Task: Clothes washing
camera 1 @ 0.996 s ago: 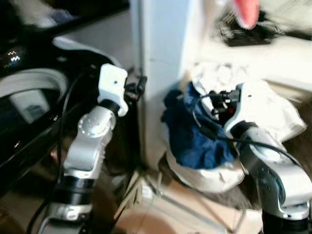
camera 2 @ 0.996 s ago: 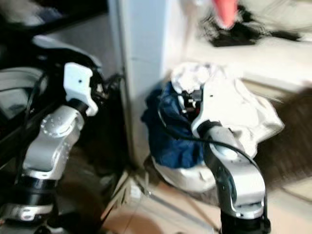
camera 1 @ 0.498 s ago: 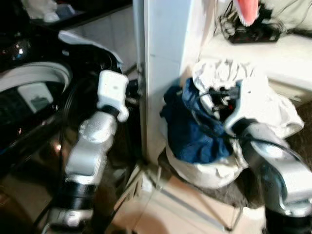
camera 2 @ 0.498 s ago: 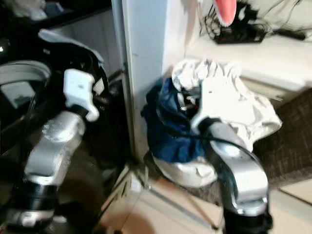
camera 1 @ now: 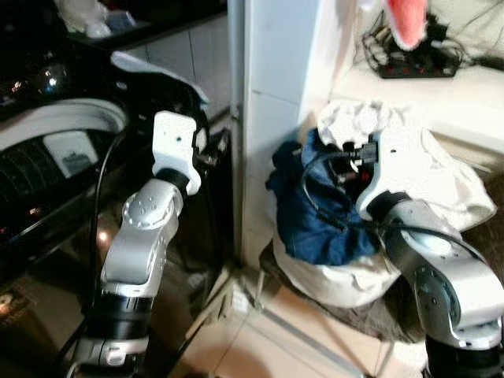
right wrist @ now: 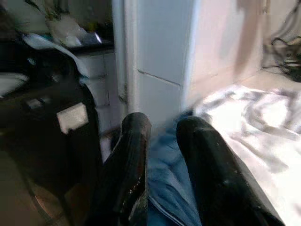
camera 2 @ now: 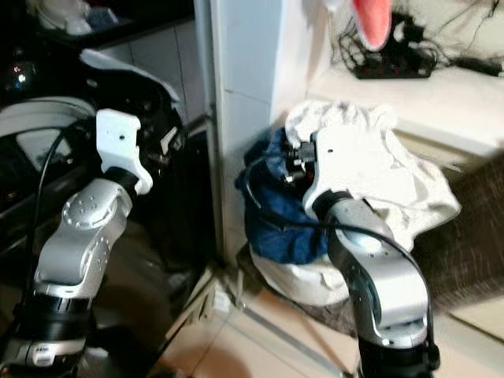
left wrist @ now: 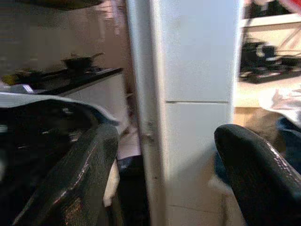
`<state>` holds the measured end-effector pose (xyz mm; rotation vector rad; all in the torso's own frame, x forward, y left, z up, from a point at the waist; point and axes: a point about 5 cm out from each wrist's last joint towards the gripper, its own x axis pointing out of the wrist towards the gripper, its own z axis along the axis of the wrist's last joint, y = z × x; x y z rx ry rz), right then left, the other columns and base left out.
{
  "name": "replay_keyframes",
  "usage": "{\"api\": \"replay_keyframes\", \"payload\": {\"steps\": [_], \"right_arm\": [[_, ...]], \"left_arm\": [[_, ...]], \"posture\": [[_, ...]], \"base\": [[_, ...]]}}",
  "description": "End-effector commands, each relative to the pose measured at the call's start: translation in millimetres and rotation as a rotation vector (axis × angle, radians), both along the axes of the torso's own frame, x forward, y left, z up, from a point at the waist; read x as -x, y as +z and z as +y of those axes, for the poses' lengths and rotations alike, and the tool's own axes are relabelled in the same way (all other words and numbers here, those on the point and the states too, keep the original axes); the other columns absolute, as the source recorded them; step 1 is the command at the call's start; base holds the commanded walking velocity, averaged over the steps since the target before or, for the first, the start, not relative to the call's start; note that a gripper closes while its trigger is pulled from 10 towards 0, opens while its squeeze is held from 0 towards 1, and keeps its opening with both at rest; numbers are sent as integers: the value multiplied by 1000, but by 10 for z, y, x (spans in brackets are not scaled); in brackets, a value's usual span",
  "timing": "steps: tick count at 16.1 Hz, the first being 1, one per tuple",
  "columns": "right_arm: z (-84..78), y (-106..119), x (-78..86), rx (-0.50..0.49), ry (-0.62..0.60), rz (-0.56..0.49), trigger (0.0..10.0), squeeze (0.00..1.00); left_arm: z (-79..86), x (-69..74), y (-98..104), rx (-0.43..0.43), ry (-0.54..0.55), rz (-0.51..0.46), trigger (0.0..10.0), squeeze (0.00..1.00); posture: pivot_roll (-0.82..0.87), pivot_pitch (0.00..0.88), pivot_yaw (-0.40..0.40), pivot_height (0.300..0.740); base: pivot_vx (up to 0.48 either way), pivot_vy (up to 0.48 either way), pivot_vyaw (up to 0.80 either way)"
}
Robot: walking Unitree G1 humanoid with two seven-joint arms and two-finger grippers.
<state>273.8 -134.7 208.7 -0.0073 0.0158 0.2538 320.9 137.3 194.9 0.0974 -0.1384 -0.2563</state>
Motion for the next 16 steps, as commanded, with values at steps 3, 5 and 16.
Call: {"api": "replay_keyframes", "payload": {"steps": [3,5,16], "right_arm": [[-91,21,-10,-24,-42,-1,10000,0],[-86,27,-13,-22,-38,-4,10000,0],[-98,80,38,20,-41,-10,10000,0]], "left_arm": [[-25,-14,78,1,-8,-21,10000,0],[-19,-21,76,2,-5,-19,10000,0],[76,-11,44,33,-16,-17,10000,0]], "posture": [[-32,0,24,740],[-32,0,25,740],[-73,0,65,740]], "base": [[376,0,0],[375,0,0],[102,0,0]]}}
